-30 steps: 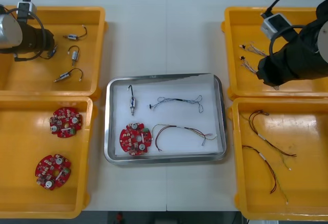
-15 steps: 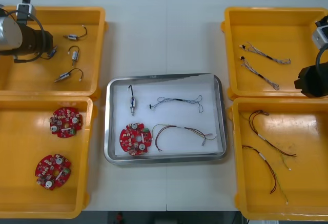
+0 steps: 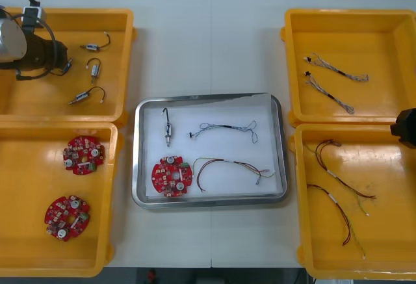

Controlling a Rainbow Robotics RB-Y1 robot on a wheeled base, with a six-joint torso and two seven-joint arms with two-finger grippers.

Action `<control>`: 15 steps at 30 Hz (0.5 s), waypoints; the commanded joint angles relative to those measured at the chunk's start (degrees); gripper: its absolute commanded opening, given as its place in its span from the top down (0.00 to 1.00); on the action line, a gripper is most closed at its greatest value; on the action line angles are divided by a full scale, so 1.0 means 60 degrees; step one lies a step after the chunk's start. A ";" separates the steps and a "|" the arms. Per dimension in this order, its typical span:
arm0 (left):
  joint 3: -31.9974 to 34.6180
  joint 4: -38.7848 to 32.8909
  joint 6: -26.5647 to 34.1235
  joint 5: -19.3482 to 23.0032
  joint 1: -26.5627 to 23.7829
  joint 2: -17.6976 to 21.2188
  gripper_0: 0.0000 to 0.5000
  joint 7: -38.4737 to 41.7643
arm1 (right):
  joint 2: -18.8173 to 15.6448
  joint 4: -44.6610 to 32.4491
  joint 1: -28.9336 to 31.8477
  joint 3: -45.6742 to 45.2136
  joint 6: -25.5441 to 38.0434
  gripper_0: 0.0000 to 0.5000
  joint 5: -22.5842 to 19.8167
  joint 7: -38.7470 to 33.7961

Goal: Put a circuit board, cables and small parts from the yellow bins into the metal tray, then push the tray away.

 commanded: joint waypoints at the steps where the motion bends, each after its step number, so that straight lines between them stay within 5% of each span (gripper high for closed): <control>1: 0.0837 -0.0718 0.1233 0.0014 -0.0029 0.0506 1.00 -0.1090 | 0.0172 -0.0314 0.0355 -0.0507 0.0029 0.00 -0.0163 -0.0377; 15: 0.1921 -0.2768 0.3855 -0.0309 -0.0029 0.1004 1.00 -0.0372 | 0.0861 -0.0533 0.1102 -0.0741 0.0029 0.00 -0.0310 -0.0450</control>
